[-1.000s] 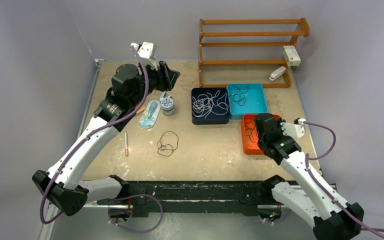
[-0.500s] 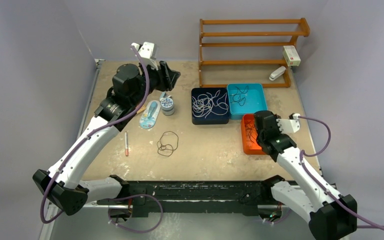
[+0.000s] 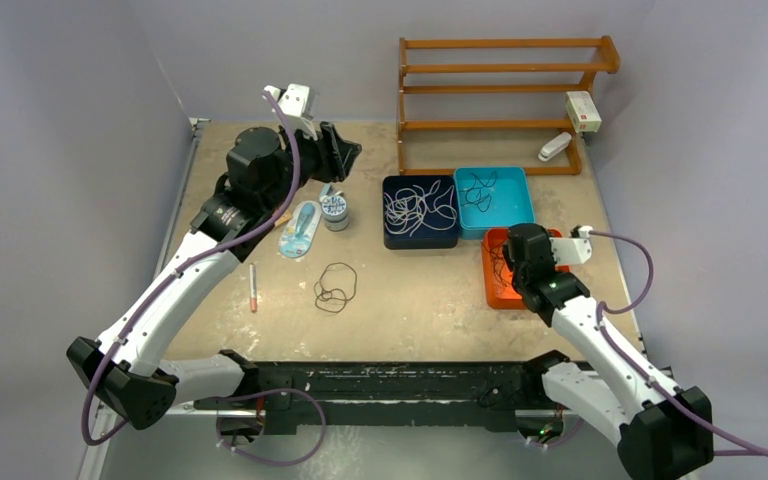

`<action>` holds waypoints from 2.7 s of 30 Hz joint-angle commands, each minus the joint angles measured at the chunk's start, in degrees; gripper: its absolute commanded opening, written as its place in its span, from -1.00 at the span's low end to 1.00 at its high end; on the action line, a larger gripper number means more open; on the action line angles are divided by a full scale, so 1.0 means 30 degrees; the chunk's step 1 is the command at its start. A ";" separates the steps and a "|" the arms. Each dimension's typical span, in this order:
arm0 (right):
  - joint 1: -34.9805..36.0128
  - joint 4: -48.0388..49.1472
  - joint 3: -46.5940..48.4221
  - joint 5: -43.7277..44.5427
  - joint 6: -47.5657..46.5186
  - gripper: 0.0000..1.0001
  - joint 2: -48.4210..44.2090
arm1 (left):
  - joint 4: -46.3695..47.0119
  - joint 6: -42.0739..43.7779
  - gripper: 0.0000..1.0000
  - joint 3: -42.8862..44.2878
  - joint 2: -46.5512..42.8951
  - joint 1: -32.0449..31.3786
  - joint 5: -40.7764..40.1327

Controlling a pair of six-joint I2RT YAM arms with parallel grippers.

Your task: Untangle the cables

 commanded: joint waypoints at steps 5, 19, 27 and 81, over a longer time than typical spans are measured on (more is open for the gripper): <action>-0.0271 -0.2148 0.0256 0.2271 0.1744 -1.00 0.0798 | 0.0818 -0.0190 -0.06 -0.0067 -0.0132 -0.0076 0.0063; -0.3209 -0.1543 -0.0174 0.2707 0.1053 -1.00 0.2543 | 0.0602 -0.0077 -0.06 -0.0183 -0.0339 -0.0069 -0.0152; -0.3891 0.0795 -0.1152 0.2484 -0.0452 -1.00 0.1104 | 0.0613 -0.0099 -0.06 -0.0167 -0.0188 -0.0064 -0.0149; -0.2011 0.9663 0.2686 -0.8647 -1.7993 0.41 0.2861 | -0.3366 -0.6458 -0.07 -0.8455 -0.1304 -0.0059 -0.5259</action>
